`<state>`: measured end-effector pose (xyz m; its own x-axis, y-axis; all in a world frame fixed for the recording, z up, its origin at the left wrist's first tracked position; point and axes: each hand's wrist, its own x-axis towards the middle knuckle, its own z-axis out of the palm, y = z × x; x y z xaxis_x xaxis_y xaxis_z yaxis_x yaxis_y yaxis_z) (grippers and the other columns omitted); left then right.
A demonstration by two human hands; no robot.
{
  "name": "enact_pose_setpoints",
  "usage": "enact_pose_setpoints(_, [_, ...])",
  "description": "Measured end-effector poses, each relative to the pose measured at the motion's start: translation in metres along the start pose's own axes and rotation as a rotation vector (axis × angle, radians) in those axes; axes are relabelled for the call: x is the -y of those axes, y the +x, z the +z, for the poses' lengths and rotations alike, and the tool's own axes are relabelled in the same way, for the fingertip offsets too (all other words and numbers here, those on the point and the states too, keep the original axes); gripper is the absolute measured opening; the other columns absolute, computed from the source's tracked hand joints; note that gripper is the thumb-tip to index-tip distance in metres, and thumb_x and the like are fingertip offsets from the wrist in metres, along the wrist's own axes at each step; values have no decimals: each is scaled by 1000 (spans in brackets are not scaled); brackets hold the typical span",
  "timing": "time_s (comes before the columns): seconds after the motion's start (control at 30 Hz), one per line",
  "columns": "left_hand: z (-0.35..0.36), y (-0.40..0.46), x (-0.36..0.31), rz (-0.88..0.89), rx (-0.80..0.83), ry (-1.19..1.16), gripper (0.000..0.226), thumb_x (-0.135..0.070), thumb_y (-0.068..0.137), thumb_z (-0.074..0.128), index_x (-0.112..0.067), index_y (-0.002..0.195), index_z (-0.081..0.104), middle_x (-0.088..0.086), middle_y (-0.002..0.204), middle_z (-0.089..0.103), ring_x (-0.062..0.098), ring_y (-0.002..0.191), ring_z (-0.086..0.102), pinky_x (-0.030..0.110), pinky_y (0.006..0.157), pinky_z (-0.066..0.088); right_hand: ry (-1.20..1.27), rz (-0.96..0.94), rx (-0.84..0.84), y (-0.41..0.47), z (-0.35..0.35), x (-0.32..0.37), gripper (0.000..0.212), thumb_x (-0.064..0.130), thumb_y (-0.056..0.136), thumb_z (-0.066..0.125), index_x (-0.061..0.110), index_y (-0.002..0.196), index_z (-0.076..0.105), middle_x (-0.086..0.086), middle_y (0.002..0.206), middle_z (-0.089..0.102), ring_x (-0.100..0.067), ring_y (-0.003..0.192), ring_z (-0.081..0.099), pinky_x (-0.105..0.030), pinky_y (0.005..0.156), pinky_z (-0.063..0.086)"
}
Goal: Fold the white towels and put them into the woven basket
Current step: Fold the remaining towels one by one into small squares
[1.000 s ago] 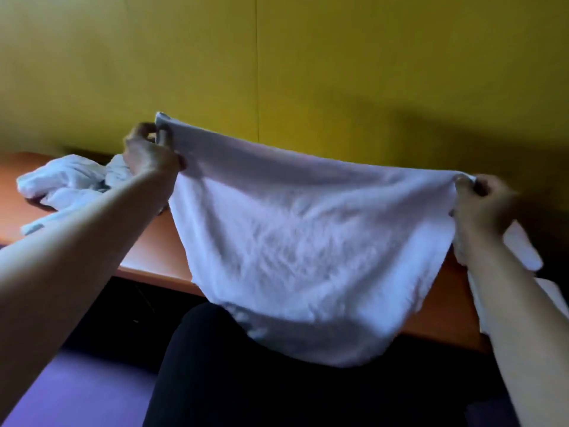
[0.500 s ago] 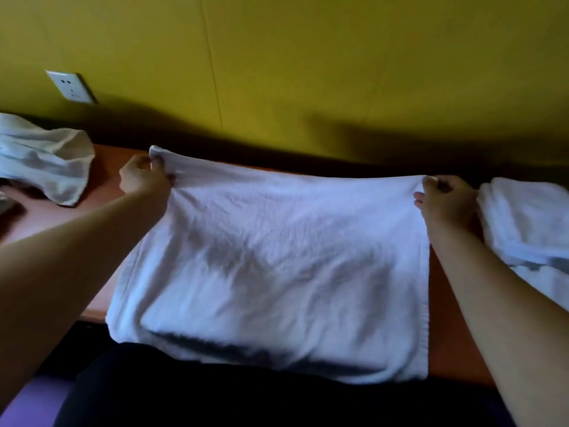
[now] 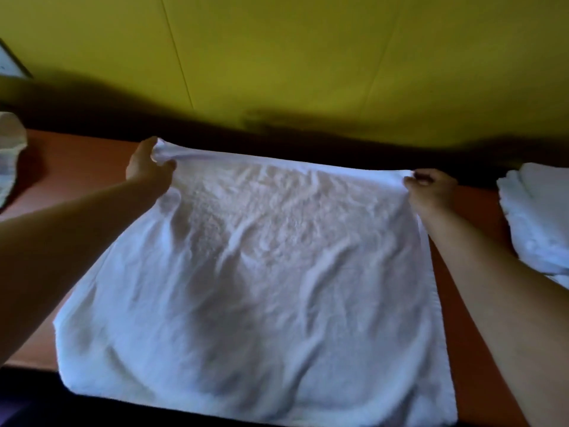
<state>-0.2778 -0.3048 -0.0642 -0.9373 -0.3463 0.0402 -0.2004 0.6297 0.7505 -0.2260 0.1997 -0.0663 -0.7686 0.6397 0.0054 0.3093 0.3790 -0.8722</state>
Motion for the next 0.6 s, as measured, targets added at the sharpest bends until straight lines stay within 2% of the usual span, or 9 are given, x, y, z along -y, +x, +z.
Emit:
enact_pose_setpoints(0.07, [7, -14, -1, 104, 73, 159, 63, -21, 94, 66, -23, 152, 40, 14, 152, 44, 34, 134, 48, 46, 110, 42, -86, -1, 108, 0, 0, -8, 38, 11, 90, 68, 6, 127, 63, -4, 112, 63, -14, 99, 58, -27, 87, 44])
enact_pose_setpoints(0.17, [18, -57, -12, 283, 128, 273, 51, -21, 94, 64, -13, 142, 52, 20, 144, 49, 40, 131, 48, 48, 110, 38, -102, -28, 161, -1, 0, -11, 45, 6, 93, 63, 8, 137, 55, -9, 124, 61, -19, 110, 59, -25, 87, 41])
enact_pose_setpoints(0.3, [49, -170, -37, 551, 281, 282, 45, -38, 88, 53, -19, 127, 63, 14, 131, 60, 41, 115, 58, 50, 100, 45, -113, -70, 124, -8, -14, -10, 46, 5, 89, 58, 8, 135, 57, -12, 130, 60, -22, 113, 60, -25, 87, 43])
enact_pose_setpoints(0.43, [82, -297, -67, 834, 423, 243, 39, -34, 86, 60, -20, 122, 66, 7, 126, 63, 33, 111, 58, 42, 95, 44, -237, -88, 159, -18, -32, -16, 37, 9, 90, 60, 7, 127, 61, -10, 119, 65, -23, 110, 61, -19, 81, 40])
enact_pose_setpoints(0.53, [98, -363, -86, 1001, 514, 230, 35, -35, 87, 63, -20, 119, 65, 7, 123, 62, 33, 100, 58, 42, 87, 46, -253, -37, 207, -22, -37, -22, 42, 18, 90, 63, 13, 131, 60, -10, 127, 64, -25, 116, 61, -28, 94, 47])
enact_pose_setpoints(0.6, [107, -392, -95, 1110, 600, 260, 40, -44, 88, 62, -19, 120, 63, 7, 124, 59, 31, 96, 56, 42, 84, 45, -256, -21, 222, -22, -40, -24, 45, 21, 89, 64, 16, 134, 57, -7, 124, 63, -25, 115, 62, -28, 88, 48])
